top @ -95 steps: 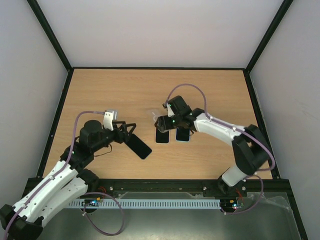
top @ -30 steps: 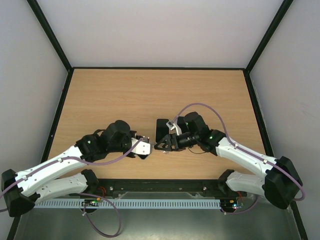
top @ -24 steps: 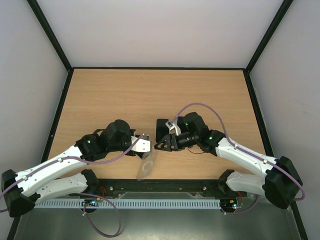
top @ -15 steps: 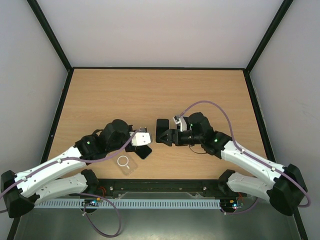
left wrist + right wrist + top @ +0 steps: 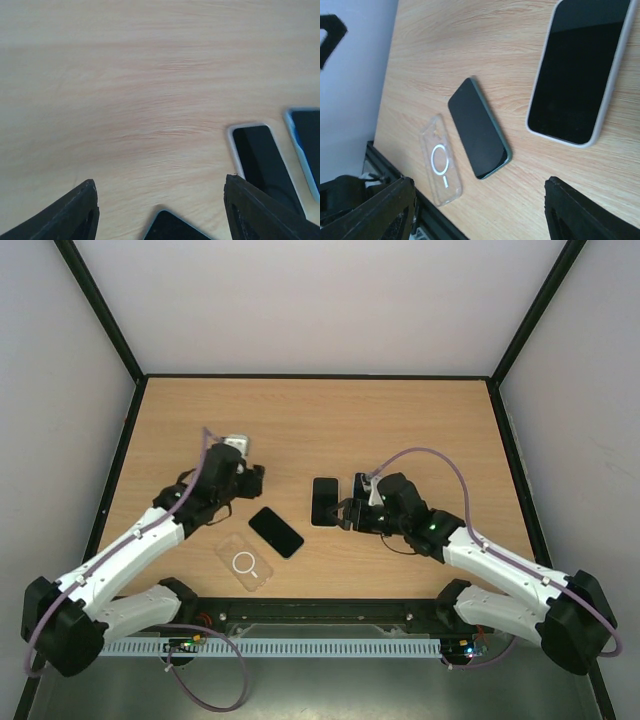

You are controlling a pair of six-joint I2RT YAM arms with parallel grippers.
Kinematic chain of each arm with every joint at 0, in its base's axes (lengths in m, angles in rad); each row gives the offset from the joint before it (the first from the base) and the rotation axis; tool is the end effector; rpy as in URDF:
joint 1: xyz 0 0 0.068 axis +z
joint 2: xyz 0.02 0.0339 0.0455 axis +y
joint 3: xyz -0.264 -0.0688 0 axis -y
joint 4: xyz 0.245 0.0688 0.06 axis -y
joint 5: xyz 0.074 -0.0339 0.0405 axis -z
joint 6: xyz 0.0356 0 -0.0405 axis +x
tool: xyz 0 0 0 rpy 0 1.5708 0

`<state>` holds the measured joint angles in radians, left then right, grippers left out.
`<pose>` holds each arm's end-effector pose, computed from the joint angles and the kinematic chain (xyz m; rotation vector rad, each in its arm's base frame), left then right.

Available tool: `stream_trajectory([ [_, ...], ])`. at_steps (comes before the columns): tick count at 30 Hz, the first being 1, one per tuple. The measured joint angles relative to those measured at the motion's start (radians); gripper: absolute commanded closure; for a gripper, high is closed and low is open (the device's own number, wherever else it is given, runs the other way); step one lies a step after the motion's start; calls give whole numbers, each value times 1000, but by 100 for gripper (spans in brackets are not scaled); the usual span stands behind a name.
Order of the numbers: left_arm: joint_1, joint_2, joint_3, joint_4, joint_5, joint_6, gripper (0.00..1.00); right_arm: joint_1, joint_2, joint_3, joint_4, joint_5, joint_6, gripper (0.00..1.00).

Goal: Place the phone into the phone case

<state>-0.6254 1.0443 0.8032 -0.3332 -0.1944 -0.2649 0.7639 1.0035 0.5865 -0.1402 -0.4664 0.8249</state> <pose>0.1913 -0.1297 0.2823 0.2728 2.1319 -0.3139 0.1451 0.1611 0.2358 -0.2426 2.4034 1.3472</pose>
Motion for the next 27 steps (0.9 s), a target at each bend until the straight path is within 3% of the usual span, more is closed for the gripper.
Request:
stream_trajectory([
  [4,154,-1,-6,-56,13,-265,32,17,21,2,-19,55,-9,30],
  [13,242,-53,-126,-178,18,-694,25,172,179,92,-75,216,-71,19],
  [22,266,-68,-152,-343,-15,-926,13,306,416,254,-80,353,-151,0],
  [27,272,-68,-219,-363,45,-1025,13,332,525,301,-66,381,-197,2],
])
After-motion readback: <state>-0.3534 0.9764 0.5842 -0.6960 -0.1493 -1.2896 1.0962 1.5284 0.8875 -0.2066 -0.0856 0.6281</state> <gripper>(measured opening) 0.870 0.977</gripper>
